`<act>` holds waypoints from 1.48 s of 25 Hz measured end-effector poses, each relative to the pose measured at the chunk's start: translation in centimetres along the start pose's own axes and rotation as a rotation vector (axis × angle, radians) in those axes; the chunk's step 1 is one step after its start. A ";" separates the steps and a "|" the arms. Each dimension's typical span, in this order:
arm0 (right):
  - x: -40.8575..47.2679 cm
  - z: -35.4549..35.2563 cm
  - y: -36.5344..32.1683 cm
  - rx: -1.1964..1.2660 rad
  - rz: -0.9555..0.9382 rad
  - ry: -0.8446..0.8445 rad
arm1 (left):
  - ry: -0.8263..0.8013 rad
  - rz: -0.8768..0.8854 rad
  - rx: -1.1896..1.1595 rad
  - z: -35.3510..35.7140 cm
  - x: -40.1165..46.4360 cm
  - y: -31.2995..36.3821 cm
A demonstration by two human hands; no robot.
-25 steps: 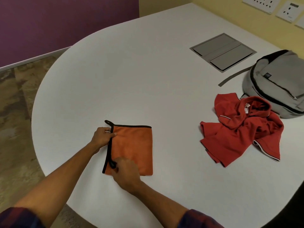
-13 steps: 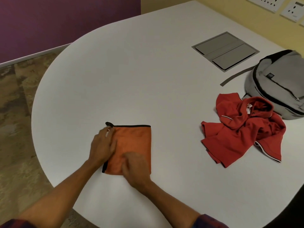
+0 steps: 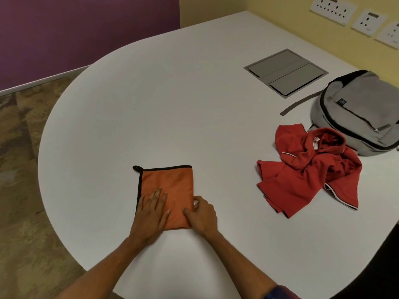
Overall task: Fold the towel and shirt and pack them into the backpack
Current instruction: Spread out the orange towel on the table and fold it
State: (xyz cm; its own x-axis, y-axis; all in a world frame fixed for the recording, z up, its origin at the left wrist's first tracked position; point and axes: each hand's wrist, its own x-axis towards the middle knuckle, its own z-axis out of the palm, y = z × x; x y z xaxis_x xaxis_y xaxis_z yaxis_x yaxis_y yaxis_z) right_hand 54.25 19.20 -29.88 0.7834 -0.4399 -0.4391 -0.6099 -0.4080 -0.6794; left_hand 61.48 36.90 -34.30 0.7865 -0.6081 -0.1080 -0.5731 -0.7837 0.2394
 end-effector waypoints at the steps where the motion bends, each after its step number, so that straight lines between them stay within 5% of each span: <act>1: -0.3 0.0 -0.4 -0.043 -0.062 0.056 | 0.037 -0.021 -0.056 -0.5 0.3 0.4; 6: -2.1 2.4 -3.4 -0.451 -0.533 0.372 | 0.096 -0.352 -0.793 -6.5 3.8 4.0; 10: -2.3 4.7 -5.1 -0.391 -0.777 0.205 | 0.108 -0.590 -0.929 -8.1 6.3 1.4; 13: -2.7 5.0 -5.8 -0.290 -0.784 -0.067 | 0.104 -0.774 -1.132 -7.7 5.8 -1.4; 16: -2.8 5.2 -5.5 -0.317 -0.766 -0.109 | 0.137 -0.881 -1.229 -7.6 5.0 -2.8; 19: -2.1 6.3 -4.0 -0.479 -0.715 -0.156 | 0.210 -0.883 -1.097 -7.4 4.6 -3.5; 23: -1.5 7.3 -2.5 -0.542 -0.672 -0.238 | 0.408 -0.567 -0.421 -7.4 3.9 -2.4; 28: -1.4 7.6 -2.4 -0.522 -0.663 -0.233 | 0.222 -0.111 -0.039 -6.6 6.9 -2.7; 37: -1.5 8.0 -0.6 -0.518 -0.646 -0.238 | 0.046 -0.283 -0.401 -5.5 12.3 -5.4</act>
State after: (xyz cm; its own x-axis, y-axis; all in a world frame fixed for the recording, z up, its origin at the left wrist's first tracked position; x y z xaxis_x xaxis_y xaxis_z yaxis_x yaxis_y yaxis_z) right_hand 54.41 26.50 -33.52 0.9646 0.1599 -0.2097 0.0317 -0.8597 -0.5099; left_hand 75.47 34.35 -31.58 0.9130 -0.3653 -0.1818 -0.2090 -0.8012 0.5607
